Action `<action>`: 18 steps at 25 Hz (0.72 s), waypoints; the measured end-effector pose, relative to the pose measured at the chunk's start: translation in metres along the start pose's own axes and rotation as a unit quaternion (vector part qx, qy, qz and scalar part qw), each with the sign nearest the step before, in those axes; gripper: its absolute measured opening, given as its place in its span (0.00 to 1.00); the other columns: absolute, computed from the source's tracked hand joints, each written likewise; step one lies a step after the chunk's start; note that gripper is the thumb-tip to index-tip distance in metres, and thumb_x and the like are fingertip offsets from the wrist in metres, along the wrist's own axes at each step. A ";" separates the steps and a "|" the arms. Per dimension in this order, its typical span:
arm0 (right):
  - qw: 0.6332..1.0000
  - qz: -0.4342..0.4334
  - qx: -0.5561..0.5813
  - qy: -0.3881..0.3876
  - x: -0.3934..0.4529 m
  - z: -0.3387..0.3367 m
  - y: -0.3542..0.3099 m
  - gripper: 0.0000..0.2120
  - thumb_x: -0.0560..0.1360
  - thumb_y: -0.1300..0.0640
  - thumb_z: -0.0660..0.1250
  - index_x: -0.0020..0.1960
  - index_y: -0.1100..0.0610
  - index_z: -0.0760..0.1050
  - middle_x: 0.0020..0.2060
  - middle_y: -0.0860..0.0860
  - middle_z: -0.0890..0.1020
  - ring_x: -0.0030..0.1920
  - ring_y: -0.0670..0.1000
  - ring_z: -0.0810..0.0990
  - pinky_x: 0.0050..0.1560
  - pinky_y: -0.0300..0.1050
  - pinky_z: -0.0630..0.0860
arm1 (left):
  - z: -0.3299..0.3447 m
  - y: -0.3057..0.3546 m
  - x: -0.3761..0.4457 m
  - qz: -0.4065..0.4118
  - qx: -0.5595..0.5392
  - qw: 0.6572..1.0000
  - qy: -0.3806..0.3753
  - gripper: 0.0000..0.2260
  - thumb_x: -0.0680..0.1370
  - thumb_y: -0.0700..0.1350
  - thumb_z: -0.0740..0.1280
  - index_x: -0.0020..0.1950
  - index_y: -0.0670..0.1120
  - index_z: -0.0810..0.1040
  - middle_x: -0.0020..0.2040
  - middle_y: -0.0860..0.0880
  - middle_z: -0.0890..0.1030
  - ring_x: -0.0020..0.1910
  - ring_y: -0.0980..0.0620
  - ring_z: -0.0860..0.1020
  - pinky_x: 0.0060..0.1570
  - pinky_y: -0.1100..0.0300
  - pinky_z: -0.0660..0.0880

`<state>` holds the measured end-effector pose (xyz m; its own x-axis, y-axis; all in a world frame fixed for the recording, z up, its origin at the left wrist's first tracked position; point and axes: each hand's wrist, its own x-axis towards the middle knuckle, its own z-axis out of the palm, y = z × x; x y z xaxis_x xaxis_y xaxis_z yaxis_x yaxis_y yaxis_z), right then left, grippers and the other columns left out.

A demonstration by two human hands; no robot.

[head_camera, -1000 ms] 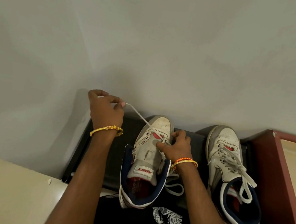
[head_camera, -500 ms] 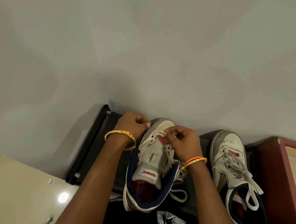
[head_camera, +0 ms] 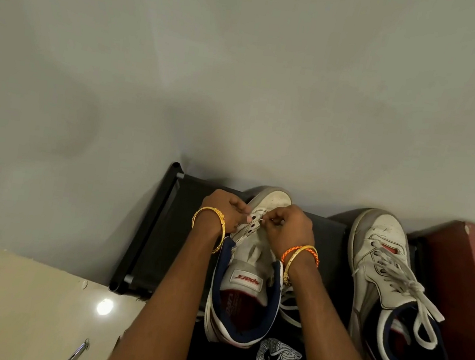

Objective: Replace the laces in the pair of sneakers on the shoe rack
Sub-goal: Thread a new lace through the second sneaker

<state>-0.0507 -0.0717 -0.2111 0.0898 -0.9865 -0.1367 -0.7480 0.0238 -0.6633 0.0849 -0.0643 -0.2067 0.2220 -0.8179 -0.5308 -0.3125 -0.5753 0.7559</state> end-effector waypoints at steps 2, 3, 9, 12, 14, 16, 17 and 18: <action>0.999 0.015 0.038 0.011 -0.002 0.004 -0.002 0.04 0.73 0.64 0.69 0.46 0.61 0.83 0.42 0.51 0.79 0.42 0.47 0.76 0.49 0.39 0.73 | 0.000 -0.002 0.001 0.006 -0.002 1.000 0.008 0.09 0.69 0.37 0.74 0.48 0.41 0.83 0.47 0.43 0.83 0.47 0.45 0.82 0.50 0.48 0.80; 0.997 0.031 0.062 0.022 -0.003 0.006 -0.003 0.04 0.73 0.65 0.69 0.44 0.61 0.82 0.38 0.48 0.78 0.39 0.43 0.74 0.48 0.38 0.73 | 0.000 -0.004 0.002 0.009 -0.005 1.000 0.014 0.08 0.69 0.37 0.75 0.48 0.41 0.83 0.46 0.43 0.83 0.47 0.44 0.82 0.50 0.48 0.80; 0.980 0.129 0.147 0.049 -0.005 0.023 -0.006 0.09 0.70 0.65 0.70 0.37 0.53 0.81 0.36 0.49 0.81 0.43 0.49 0.79 0.53 0.49 0.77 | -0.001 -0.010 0.001 0.034 -0.030 0.999 0.028 0.06 0.71 0.37 0.73 0.47 0.43 0.83 0.43 0.45 0.83 0.45 0.46 0.82 0.48 0.53 0.81; 0.985 0.141 0.071 0.069 -0.005 0.032 -0.009 0.06 0.72 0.64 0.68 0.40 0.55 0.81 0.44 0.54 0.81 0.55 0.56 0.72 0.56 0.53 0.72 | -0.001 -0.012 0.002 0.045 -0.018 0.998 0.032 0.06 0.71 0.38 0.72 0.48 0.43 0.84 0.46 0.45 0.84 0.45 0.49 0.82 0.50 0.53 0.80; 0.987 0.137 0.045 0.076 -0.005 0.034 -0.008 0.05 0.72 0.64 0.67 0.43 0.57 0.82 0.48 0.55 0.80 0.56 0.57 0.70 0.55 0.52 0.71 | -0.001 -0.012 0.002 0.057 -0.002 0.998 0.033 0.06 0.71 0.39 0.73 0.47 0.44 0.84 0.46 0.46 0.84 0.46 0.50 0.82 0.52 0.52 0.79; 0.987 0.127 0.062 0.077 -0.004 0.035 -0.007 0.06 0.71 0.64 0.68 0.41 0.56 0.82 0.46 0.55 0.81 0.55 0.58 0.72 0.55 0.50 0.71 | -0.001 -0.011 0.000 0.084 0.034 0.996 0.020 0.09 0.70 0.44 0.75 0.49 0.45 0.84 0.46 0.47 0.84 0.47 0.51 0.81 0.53 0.54 0.79; 0.986 0.125 0.092 0.066 -0.003 0.034 -0.006 0.08 0.70 0.64 0.69 0.37 0.52 0.81 0.42 0.54 0.82 0.54 0.59 0.74 0.56 0.50 0.72 | 0.000 -0.009 -0.003 0.096 0.054 0.994 0.011 0.11 0.70 0.46 0.75 0.50 0.44 0.84 0.47 0.47 0.84 0.47 0.52 0.81 0.53 0.56 0.78; 0.983 0.131 0.119 0.055 -0.003 0.034 -0.005 0.12 0.69 0.64 0.70 0.34 0.48 0.78 0.39 0.53 0.82 0.53 0.59 0.76 0.57 0.53 0.74 | 0.000 -0.008 -0.005 0.102 0.069 0.992 0.005 0.13 0.69 0.47 0.75 0.52 0.44 0.83 0.49 0.47 0.84 0.48 0.52 0.81 0.53 0.57 0.77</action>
<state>-0.0244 -0.0635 -0.2325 -0.1668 -0.9530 -0.2529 -0.5598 0.3027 -0.7714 0.0859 -0.0559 -0.2103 0.1505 -0.9181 -0.3667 -0.4755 -0.3924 0.7873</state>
